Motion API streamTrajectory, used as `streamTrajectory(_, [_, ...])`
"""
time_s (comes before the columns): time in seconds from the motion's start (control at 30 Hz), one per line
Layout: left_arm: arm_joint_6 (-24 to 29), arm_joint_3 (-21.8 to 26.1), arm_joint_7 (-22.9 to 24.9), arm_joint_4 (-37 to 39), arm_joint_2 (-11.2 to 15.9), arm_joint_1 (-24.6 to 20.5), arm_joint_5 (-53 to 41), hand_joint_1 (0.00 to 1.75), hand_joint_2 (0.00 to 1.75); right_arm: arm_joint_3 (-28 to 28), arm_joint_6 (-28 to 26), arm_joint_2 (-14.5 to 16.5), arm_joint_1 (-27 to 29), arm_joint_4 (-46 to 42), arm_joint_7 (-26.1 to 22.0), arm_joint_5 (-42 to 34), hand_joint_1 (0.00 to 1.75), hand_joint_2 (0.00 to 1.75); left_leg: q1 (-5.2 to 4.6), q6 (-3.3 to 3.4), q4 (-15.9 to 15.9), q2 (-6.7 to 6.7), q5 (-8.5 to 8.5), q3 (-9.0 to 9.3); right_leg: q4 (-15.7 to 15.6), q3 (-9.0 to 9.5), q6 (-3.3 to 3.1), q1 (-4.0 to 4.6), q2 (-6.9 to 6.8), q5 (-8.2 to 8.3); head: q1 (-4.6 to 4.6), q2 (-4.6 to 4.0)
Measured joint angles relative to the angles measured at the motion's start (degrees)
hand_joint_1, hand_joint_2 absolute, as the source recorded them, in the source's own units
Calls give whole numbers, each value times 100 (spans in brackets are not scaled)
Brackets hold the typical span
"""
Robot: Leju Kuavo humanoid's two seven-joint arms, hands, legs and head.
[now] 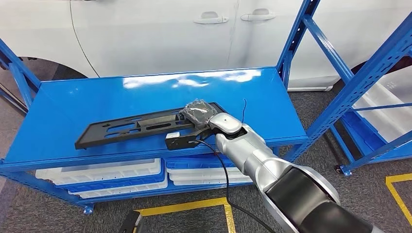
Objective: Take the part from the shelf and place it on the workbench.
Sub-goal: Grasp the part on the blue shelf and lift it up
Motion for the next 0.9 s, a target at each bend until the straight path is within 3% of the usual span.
streamTrajectory(0.03, [7, 1, -1, 0, 1, 3, 11, 0, 0, -104, 52, -7, -3, -65, -193, -273, 175, 175, -2, 1, 11, -3, -6, 0, -45, 14, -9, 1, 0, 97, 0, 0])
streamTrajectory(0.07, [17, 2, -1, 0, 2, 4, 24, 0, 0, -227, 139, -11, -17, -156, -418, -578, 175, 175, -3, -3, 23, -5, -17, 3, -324, 140, -28, 3, -1, 287, 0, 0])
streamTrajectory(0.13, [44, 3, -1, 0, 1, 3, 49, 0, 87, -516, 432, -16, -68, -424, -849, -1235, 175, 175, -17, -27, 52, -8, -43, -1, -1129, 514, -88, 17, -5, 673, 0, 0])
streamTrajectory(0.2, [71, 5, -9, 0, 2, 3, 75, 0, 175, -793, 862, -29, -104, -803, -1131, -1896, 175, 175, -31, -69, 72, -9, -53, -27, -1578, 703, -134, 46, -6, 792, -1, 0])
streamTrajectory(0.33, [90, 26, -102, 0, 15, 20, 188, 0, 175, -1159, 2091, -179, 123, -2001, -1347, -3616, 175, 175, -28, -174, 121, -10, -112, -62, -1698, 747, -216, 27, -13, 792, 0, 0])
streamTrajectory(0.4, [80, 48, -188, 0, 26, 32, 273, 0, 175, -1255, 2621, -266, 312, -2730, -1367, -4500, 175, 175, -9, -236, 579, -5, -385, -257, -1738, 785, -264, -1, -21, 803, -1, 0])
streamTrajectory(0.47, [59, 94, -324, 0, 32, 53, 387, 0, 175, -1295, 3036, -381, 571, -3415, -1365, -5333, 175, 175, 14, -291, 1356, -2, -718, -610, -1739, 802, -287, 0, -23, 793, -1, 0])
streamTrajectory(0.5, [45, 125, -408, 0, 37, 71, 450, 0, 175, -1299, 3199, -448, 740, -3729, -1361, -5706, 175, 175, 25, -310, 1612, -1, -778, -734, -1738, 811, -290, 0, -24, 785, -1, 0])
streamTrajectory(0.53, [25, 159, -491, 0, 45, 89, 509, 0, 175, -1290, 3328, -520, 932, -4034, -1366, -6035, 175, 175, 36, -324, 1669, 0, -735, -767, -1735, 820, -286, -1, -22, 777, -1, 0])
streamTrajectory(0.57, [6, 189, -565, 0, 54, 105, 561, 0, 175, -1269, 3418, -592, 1133, -4311, -1387, -6293, 175, 175, 48, -332, 1491, 1, -589, -686, -1729, 831, -276, -5, -19, 765, -1, 0])
streamTrajectory(0.63, [-19, 250, -696, 0, 77, 118, 650, 0, 175, -1183, 3537, -741, 1531, -4816, -1476, -6664, 175, 175, 67, -330, 723, -1, -226, -310, -1695, 840, -233, -8, -5, 728, -1, 0])
streamTrajectory(0.7, [-1, 299, -804, 0, 91, 126, 689, 0, 175, -1055, 3630, -889, 1902, -5233, -1593, -6911, 175, 175, 56, -281, 183, -11, -85, -48, -1652, 821, -173, 5, 11, 700, -1, 0])
streamTrajectory(0.83, [154, 317, -849, 0, 107, 181, 690, 0, 175, -729, 3754, -1148, 2603, -5830, -1740, -7204, 175, 175, 42, -120, 61, -17, -80, 5, -1625, 808, -45, -1, 11, 653, -1, 0])
streamTrajectory(0.9, [203, 325, -822, 0, 110, 187, 739, 0, 175, -579, 3746, -1281, 2840, -6057, -1760, -7256, 175, 175, 57, -52, 19, -13, -53, 20, -1244, 642, 5, -20, 0, 392, -1, 0])
